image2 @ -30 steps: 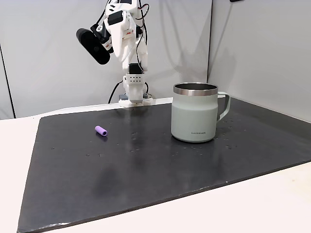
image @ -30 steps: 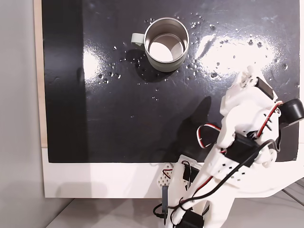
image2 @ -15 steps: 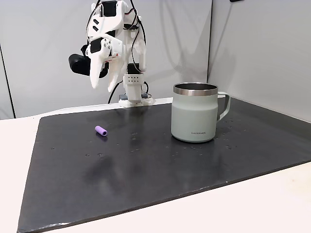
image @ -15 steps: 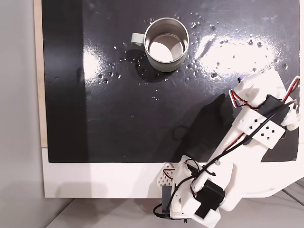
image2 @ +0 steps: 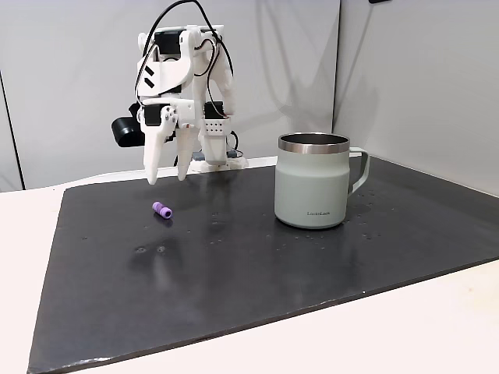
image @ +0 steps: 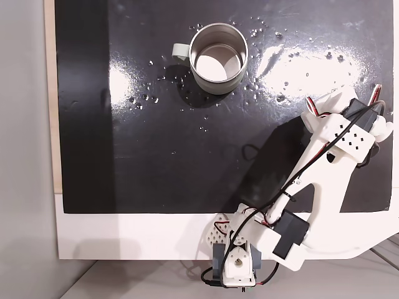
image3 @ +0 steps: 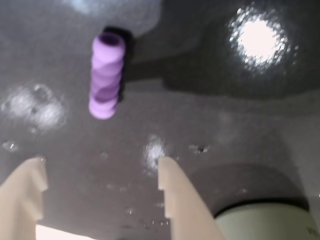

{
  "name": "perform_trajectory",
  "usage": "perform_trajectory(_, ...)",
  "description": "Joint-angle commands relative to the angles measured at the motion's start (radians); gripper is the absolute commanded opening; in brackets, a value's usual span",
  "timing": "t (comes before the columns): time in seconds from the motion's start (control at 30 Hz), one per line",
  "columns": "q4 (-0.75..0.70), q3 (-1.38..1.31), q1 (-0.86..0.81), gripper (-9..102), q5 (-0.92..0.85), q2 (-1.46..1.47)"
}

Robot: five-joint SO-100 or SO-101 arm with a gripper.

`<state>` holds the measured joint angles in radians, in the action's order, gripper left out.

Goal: Grasp a pengrip and put it in the cup.

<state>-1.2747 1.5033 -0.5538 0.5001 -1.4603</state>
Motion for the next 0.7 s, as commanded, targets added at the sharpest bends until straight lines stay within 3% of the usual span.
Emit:
perform_trajectory(0.0, -0.005, -0.06, 0.006, 23, 0.006, 0.031)
perform_trajectory(0.4, 0.021, -0.055, -0.038, 20, -0.002, 0.198)
perform_trajectory(0.67, 0.031, -0.044, -0.049, 2, -0.008, 0.202)
